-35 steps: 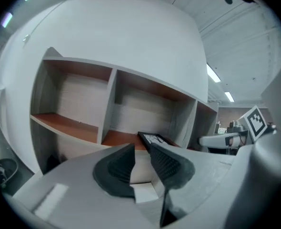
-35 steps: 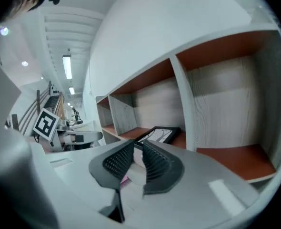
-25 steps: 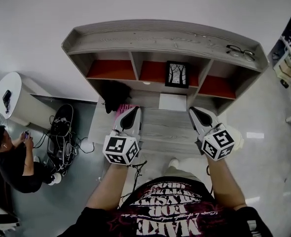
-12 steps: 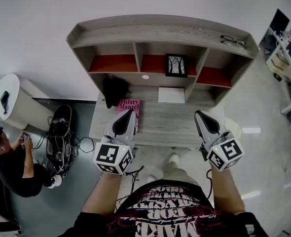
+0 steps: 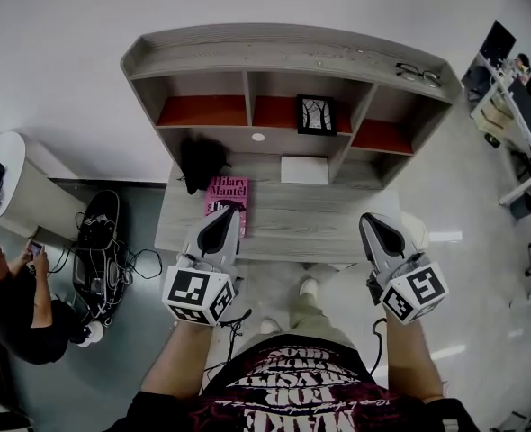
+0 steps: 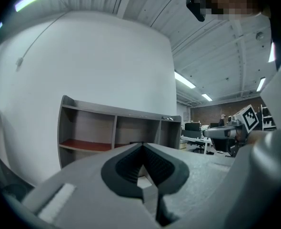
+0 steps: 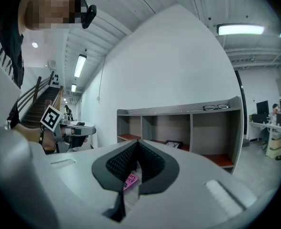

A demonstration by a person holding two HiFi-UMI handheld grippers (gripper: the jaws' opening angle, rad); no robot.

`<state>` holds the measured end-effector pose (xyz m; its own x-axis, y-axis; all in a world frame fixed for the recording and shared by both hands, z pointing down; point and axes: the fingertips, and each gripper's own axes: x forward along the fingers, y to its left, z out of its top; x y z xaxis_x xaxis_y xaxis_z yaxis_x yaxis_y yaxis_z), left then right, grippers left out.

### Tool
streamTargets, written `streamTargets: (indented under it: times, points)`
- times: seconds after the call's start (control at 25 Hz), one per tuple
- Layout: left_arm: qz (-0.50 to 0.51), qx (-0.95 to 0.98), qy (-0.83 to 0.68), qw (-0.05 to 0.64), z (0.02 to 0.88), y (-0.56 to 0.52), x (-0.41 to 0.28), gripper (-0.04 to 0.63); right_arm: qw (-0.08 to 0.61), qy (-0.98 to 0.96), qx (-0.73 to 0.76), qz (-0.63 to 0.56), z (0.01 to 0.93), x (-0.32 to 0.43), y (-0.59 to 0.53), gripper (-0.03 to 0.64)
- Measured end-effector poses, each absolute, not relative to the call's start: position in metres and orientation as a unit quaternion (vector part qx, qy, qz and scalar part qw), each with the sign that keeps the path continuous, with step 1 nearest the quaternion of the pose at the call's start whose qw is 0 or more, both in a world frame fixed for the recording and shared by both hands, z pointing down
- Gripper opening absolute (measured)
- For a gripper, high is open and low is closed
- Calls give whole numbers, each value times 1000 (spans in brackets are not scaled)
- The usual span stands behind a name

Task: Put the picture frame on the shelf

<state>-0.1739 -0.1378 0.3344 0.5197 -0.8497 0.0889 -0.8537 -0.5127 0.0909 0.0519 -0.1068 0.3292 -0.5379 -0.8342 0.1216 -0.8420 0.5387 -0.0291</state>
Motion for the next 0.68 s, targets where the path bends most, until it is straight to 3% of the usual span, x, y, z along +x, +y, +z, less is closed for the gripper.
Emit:
streamTargets:
  times: [0.68]
  points:
    - [24, 879, -470, 72, 359, -142, -151, 0, 71, -876, 475, 46, 333, 48, -110, 25]
